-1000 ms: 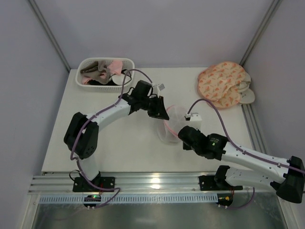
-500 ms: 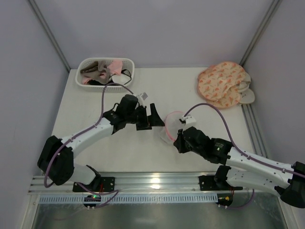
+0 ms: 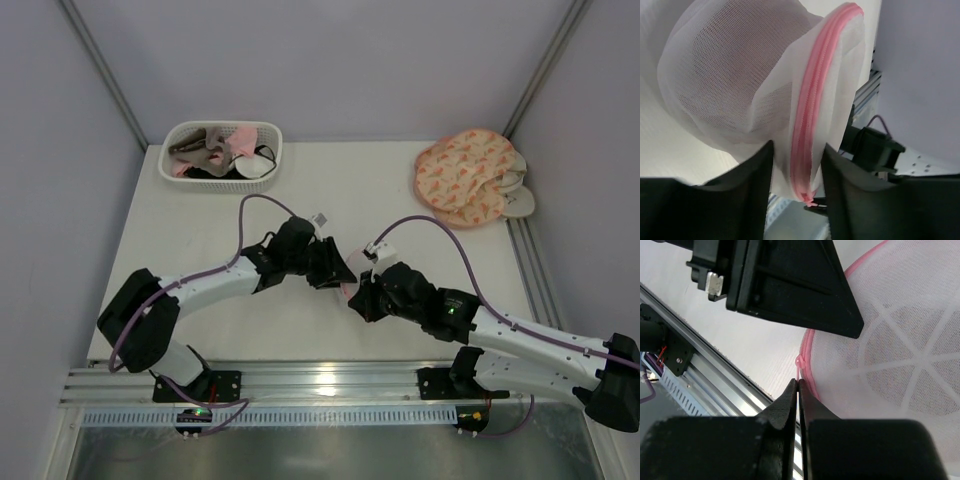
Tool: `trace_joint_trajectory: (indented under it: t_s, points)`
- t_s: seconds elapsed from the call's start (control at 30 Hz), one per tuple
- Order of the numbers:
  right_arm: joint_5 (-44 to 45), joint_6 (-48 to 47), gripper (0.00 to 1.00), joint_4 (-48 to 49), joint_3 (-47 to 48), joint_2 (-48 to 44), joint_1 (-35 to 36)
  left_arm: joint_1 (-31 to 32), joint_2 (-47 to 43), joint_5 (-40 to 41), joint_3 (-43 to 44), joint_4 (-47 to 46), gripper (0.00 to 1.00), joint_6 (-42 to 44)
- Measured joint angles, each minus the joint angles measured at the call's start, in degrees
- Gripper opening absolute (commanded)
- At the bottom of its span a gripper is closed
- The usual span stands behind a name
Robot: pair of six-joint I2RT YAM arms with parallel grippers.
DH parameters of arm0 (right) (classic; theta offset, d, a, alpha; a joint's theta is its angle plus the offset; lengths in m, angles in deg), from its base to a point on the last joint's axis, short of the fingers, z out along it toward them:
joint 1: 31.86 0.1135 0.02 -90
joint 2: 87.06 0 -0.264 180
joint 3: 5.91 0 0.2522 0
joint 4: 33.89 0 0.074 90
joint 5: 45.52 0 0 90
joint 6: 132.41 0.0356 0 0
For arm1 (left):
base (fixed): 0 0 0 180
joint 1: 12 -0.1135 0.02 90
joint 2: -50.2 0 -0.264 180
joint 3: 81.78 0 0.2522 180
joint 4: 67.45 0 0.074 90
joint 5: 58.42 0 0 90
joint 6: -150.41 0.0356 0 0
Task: Unzip the laundry bag and remove the bra
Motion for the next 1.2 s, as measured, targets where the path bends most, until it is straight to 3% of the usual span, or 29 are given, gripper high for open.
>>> trace_joint_trajectory:
  t_s: [0.07,0.4,0.6,0.93,1.2]
  points:
    - [0.0,-0.1,0.04,0.0,0.0,0.0,0.0,0.1,1.1,0.1,0.0,-0.9,0.00,-0.5]
    - [-0.7,-0.3,0.04,-1.6,0.2,0.2,0.0,-0.3,0.9,1.3,0.0,-1.3,0.00,0.3]
    - [0.0,-0.2,0.04,-7.8,1.2,3.5,0.0,-4.6,0.7,-0.2,0.0,0.0,0.00,3.3]
    - [16.6,8.5,0.04,-23.4,5.6,6.0,-0.4,-7.2,0.7,-5.2,2.0,2.2,0.00,9.0]
    - [25.6,11.1,0.04,-25.6,6.2,11.6,-4.6,-7.2,3.3,-12.0,6.2,3.5,0.00,14.7]
